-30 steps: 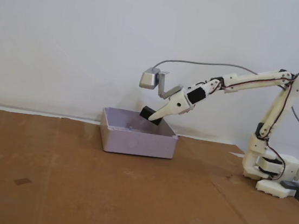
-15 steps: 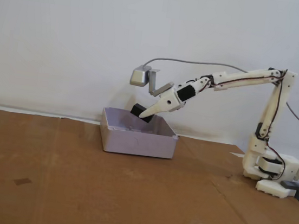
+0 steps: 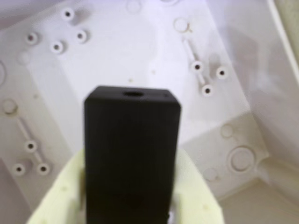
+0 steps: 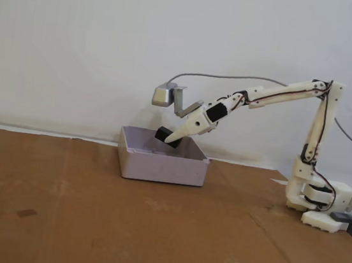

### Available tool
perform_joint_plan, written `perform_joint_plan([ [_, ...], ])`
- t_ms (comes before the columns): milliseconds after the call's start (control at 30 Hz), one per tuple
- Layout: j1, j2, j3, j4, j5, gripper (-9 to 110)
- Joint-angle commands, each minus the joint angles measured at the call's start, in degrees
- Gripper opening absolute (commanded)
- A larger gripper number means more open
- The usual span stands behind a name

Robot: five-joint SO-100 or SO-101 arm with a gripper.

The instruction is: Grasp a block and put it in the box.

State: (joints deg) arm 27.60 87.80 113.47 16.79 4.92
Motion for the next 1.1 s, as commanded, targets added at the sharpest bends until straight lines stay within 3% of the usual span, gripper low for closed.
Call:
perform_joint_plan([
  [0,-0.2,1.9,-6.9,-2.5,-0.4,0],
  [867,-1.0,1.5,-6.2,0.1,-0.4,0],
  [1067,-2.5,0.4,-5.7,0.1,-0.4,7],
])
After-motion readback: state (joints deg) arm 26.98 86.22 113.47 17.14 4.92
